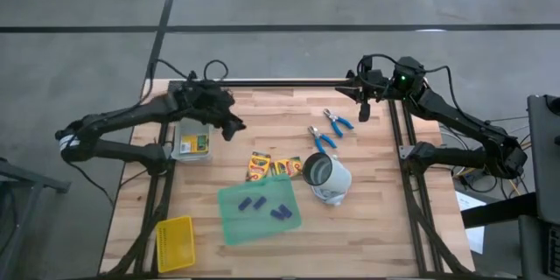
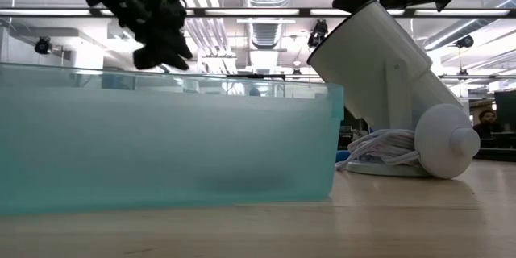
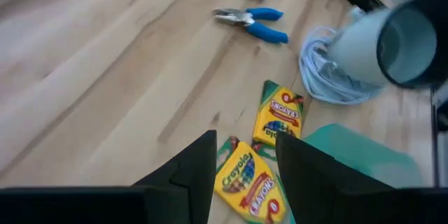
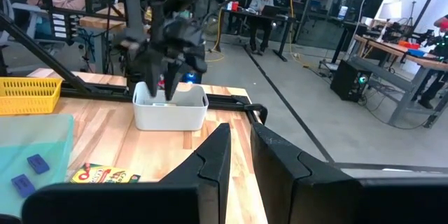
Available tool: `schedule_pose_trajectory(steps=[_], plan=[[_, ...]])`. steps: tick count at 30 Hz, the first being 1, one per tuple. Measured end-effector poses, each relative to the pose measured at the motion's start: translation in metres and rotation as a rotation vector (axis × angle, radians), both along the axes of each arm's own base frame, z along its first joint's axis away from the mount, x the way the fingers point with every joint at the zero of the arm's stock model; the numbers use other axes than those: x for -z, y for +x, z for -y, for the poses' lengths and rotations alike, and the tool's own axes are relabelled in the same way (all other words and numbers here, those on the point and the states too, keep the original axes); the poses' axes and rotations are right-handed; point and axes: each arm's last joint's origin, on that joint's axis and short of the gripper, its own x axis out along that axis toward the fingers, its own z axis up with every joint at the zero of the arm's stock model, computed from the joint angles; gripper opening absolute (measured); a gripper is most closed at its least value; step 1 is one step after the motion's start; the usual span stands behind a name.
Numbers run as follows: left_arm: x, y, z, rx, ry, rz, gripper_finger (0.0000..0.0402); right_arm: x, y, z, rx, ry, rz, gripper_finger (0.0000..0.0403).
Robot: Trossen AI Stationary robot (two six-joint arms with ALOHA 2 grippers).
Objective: Pick & Place School Supplies
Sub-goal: Put the yellow crayon box into the gray bin
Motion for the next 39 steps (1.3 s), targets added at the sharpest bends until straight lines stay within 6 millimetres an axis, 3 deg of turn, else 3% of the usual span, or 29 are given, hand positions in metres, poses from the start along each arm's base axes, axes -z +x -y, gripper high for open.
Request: schedule_pose_trajectory(steps=[7,17,21,27,39], plan=[[0.039,0.019,0.024,0.297,0.311,0.132,0.0141,0.0,0.0,0.0,0.0,0.001,0.0,0.0057],[0.082,0.01,0.038,0.317,0.255,0.122,0.0126,0.0,0.0,0.0,0.007,0.087,0.011,0.0057],[0.085,0.01,0.044,0.367,0.313,0.134,0.0126,0.0,0.0,0.0,0.006,0.079,0.01,0.0057],[0.085,0.017,0.046,0.454,0.537,0.092,0.0125,0.0,0.0,0.0,0.007,0.082,0.01,0.0057],[0.109,0.058,0.041,0.56,0.426,-0.071,0.0125,0.0,0.0,0.0,0.007,0.086,0.01,0.0057]])
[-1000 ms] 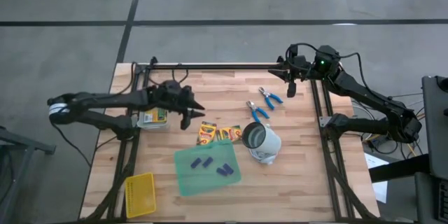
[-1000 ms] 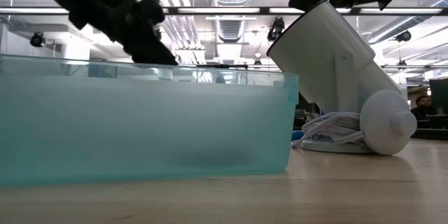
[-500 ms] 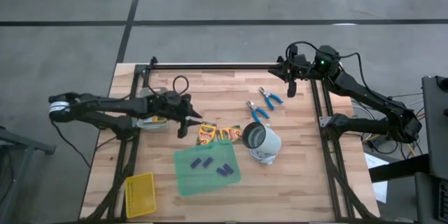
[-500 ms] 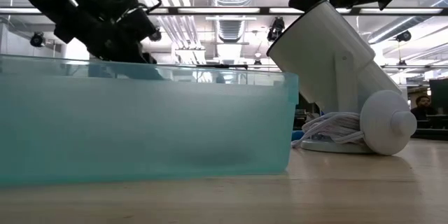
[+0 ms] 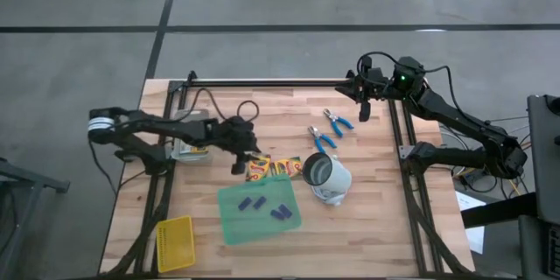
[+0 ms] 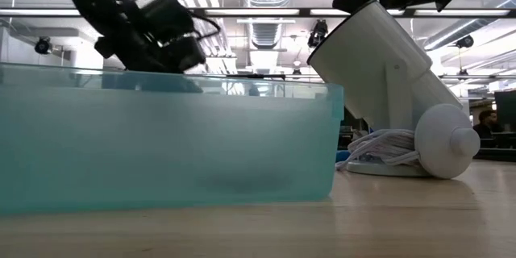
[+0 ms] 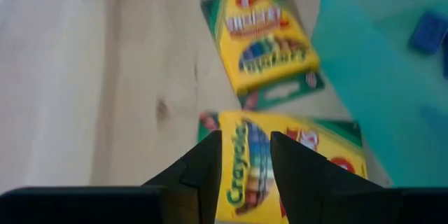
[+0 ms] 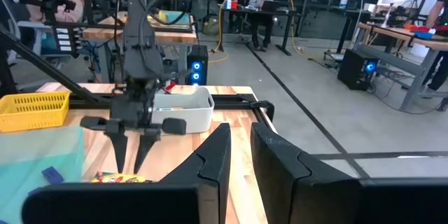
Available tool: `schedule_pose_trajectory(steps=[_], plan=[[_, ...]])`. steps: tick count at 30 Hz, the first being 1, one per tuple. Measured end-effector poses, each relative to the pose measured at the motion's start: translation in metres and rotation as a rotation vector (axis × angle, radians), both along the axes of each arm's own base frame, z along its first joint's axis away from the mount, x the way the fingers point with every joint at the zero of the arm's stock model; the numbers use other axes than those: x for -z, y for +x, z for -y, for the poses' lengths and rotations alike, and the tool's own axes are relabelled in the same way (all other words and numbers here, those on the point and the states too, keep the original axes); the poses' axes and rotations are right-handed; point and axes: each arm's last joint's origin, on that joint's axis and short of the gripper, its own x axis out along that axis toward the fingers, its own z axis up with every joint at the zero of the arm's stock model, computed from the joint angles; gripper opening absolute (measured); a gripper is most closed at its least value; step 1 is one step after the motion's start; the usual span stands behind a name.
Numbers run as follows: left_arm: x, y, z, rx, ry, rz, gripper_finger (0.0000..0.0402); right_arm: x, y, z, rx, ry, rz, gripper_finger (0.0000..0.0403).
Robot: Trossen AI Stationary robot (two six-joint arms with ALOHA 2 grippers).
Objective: Pick & Place School Supplies
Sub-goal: Put the yellow crayon box into the gray bin
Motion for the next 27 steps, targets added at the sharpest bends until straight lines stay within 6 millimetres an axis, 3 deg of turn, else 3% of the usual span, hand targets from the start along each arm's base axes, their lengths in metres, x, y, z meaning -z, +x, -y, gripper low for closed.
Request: schedule_pose_trajectory(steps=[15,27], plan=[[0.024,0.016,0.003,0.149,0.032,-0.211,0.0125,0.0,0.0,0.0,0.0,-0.006,-0.002,0.0057],[0.024,0.028,-0.011,0.013,0.139,-0.262,0.0124,0.0,0.0,0.0,0.0,-0.009,-0.002,0.0057]])
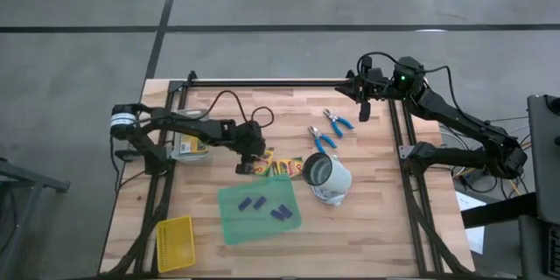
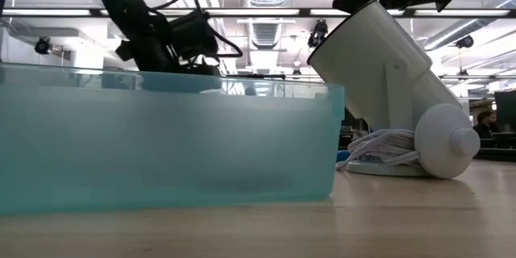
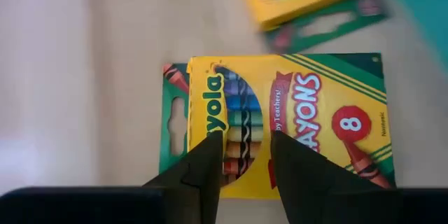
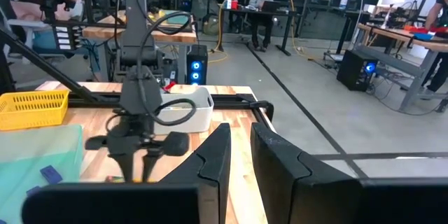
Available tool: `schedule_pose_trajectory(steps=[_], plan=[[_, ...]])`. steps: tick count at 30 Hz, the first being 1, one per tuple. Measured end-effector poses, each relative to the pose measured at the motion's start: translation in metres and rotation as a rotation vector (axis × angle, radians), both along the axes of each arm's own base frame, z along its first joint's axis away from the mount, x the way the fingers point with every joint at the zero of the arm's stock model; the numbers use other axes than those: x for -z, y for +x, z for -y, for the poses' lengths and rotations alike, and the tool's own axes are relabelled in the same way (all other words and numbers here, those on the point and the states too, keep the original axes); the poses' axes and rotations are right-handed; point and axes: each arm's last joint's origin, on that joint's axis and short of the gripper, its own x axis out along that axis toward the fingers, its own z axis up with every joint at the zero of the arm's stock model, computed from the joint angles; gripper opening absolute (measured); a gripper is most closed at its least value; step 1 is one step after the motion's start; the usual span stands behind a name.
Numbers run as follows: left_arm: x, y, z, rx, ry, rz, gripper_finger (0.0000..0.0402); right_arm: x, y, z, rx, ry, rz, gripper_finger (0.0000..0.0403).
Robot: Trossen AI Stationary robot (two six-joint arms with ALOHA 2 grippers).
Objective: Pick & Place School Supplies
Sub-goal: Put the yellow crayon box into the gray bin
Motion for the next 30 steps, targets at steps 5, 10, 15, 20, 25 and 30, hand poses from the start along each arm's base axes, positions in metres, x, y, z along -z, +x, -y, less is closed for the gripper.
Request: schedule_pose_trajectory(steps=[5,10,15,20,25,30], plan=[[-0.001,0.004,-0.016,-0.082,0.005,-0.037,0.0124,0.0,0.0,0.0,0.0,-0.001,0.0,0.0057],[0.002,0.008,-0.034,-0.167,-0.011,-0.056,0.0124,0.0,0.0,0.0,0.0,0.001,0.0,0.0057],[-0.001,0.019,-0.054,-0.267,0.01,-0.045,0.0124,0.0,0.0,0.0,0.0,0.003,-0.001,0.0057],[-0.008,0.03,-0.072,-0.32,0.04,-0.029,0.0124,0.003,0.0,0.0,-0.001,0.021,-0.021,0.0057],[-0.006,0.038,-0.086,-0.328,0.04,-0.04,0.0124,0.007,-0.001,-0.001,0.0,0.054,-0.057,0.0057],[-0.002,0.041,-0.101,-0.366,0.042,-0.043,0.0124,0.011,-0.001,-0.001,0.0,0.082,-0.089,0.0057]])
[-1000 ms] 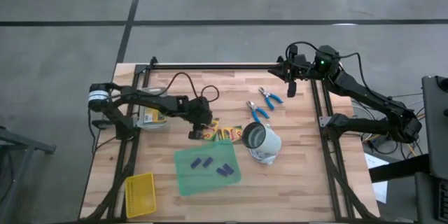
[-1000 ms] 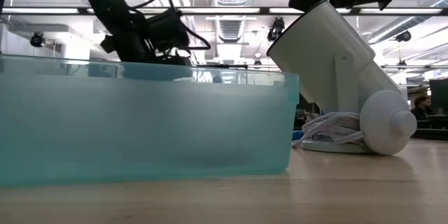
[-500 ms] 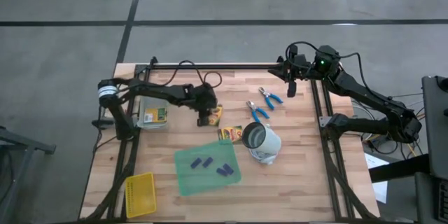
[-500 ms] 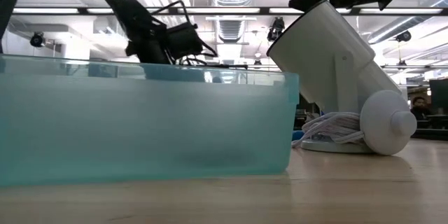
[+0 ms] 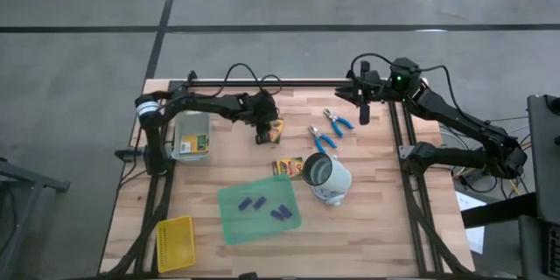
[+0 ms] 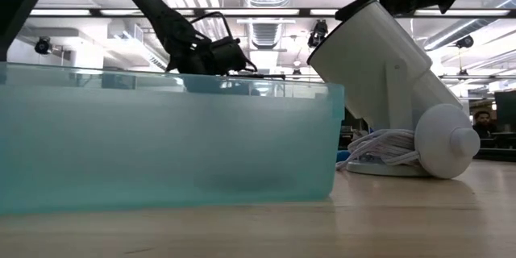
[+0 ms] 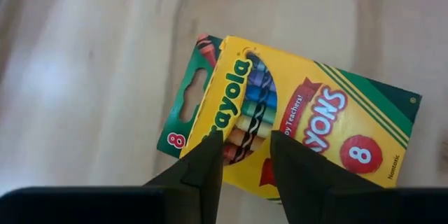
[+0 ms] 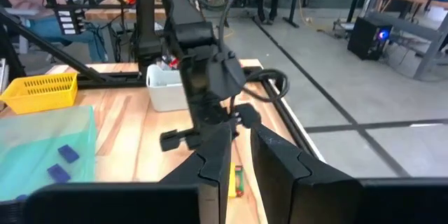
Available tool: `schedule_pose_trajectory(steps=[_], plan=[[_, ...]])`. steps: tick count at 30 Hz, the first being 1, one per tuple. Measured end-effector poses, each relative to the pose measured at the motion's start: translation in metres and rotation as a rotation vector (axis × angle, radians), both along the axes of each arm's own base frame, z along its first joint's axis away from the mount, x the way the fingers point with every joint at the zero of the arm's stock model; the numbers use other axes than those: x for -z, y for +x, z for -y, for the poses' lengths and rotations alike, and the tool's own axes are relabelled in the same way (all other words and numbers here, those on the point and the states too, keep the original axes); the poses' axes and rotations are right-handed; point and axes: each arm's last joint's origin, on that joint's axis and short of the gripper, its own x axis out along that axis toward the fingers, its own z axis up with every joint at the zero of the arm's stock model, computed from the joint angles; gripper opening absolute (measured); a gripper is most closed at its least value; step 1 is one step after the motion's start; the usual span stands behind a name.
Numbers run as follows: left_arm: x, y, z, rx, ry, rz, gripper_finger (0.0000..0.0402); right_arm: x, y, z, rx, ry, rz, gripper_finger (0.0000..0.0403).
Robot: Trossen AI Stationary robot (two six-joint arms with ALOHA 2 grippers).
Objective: Pick & Place School Supplies
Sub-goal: Put the yellow crayon box into the gray bin
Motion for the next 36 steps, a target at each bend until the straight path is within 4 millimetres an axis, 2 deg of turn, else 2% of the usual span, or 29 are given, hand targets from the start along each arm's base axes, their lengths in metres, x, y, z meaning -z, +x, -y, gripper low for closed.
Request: schedule_pose_trajectory(steps=[7,13,18,21,24,30,33,36], plan=[[-0.012,-0.002,-0.026,-0.124,0.049,0.017,0.0123,0.006,-0.001,-0.001,-0.003,0.045,-0.046,0.0057],[-0.028,0.0,-0.04,-0.156,0.074,0.054,0.0123,0.011,-0.001,-0.001,-0.02,-0.008,-0.076,0.0057],[-0.062,0.008,-0.041,-0.15,0.063,0.117,0.0124,0.008,0.0,0.0,-0.021,-0.031,-0.052,0.0057],[-0.09,0.012,-0.042,-0.2,-0.039,0.169,0.0124,0.012,0.005,0.005,-0.023,-0.035,-0.052,0.0057],[-0.119,0.014,-0.046,-0.3,-0.166,0.212,0.0124,0.021,0.016,0.014,-0.031,-0.055,-0.065,0.0057],[-0.17,0.016,-0.049,-0.451,-0.249,0.317,0.0124,0.035,0.041,0.039,-0.06,-0.127,-0.084,0.0057],[-0.183,0.014,-0.051,-0.463,-0.263,0.348,0.0123,0.042,0.054,0.054,-0.179,-0.074,-0.071,0.0057],[-0.188,0.011,-0.055,-0.458,-0.293,0.353,0.012,0.05,0.07,0.07,-0.311,-0.011,-0.052,0.0057]])
